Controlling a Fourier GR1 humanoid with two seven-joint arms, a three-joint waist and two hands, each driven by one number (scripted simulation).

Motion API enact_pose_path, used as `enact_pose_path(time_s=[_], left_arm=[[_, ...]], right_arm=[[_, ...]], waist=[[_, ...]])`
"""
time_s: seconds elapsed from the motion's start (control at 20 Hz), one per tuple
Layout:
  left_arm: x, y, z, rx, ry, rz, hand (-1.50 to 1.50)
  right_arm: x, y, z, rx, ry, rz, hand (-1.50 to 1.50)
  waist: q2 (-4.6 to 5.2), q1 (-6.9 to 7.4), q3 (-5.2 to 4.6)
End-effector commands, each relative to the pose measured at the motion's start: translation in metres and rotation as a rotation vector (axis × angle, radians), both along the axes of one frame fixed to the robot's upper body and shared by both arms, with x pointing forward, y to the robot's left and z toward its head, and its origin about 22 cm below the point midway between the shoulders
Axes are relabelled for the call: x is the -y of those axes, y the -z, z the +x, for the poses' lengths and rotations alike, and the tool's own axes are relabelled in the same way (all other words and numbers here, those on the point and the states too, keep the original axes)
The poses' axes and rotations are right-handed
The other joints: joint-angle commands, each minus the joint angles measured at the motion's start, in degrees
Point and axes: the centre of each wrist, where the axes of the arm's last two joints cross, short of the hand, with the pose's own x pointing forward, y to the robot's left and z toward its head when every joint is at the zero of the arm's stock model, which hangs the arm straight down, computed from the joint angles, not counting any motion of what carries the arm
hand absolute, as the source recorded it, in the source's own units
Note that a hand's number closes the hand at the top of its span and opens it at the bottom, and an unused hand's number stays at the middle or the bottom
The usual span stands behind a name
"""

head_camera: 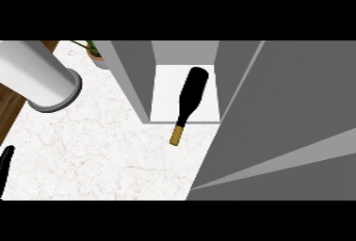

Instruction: Pick up the wine, place it into the cabinet and close the cabinet

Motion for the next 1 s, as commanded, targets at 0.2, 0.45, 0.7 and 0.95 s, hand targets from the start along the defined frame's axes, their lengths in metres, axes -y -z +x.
enact_pose_path(time_s=[0.2,0.45,0.7,0.95], left_arm=[[-0.015,-0.009,0.002,-0.004,0.031,0.000,-1.50],[-0.016,-0.014,0.012,-0.003,0.057,-0.040,-1.50],[-0.021,-0.013,0.008,-0.010,0.069,-0.062,-1.50],[-0.012,-0.024,0.017,-0.008,0.086,-0.059,-1.50]], right_arm=[[-0.043,-0.009,-0.020,0.130,-0.059,0.079,1.50],[-0.064,-0.011,-0.015,0.202,-0.010,0.050,1.50],[-0.067,-0.028,0.001,0.206,0.022,0.036,1.50],[-0.081,-0.035,0.024,0.174,0.020,0.053,1.50]], waist=[[-0.04,0.68,-0.07],[0.24,0.25,-0.07],[0.36,1.46,-0.08],[0.76,2.38,-0.06]])
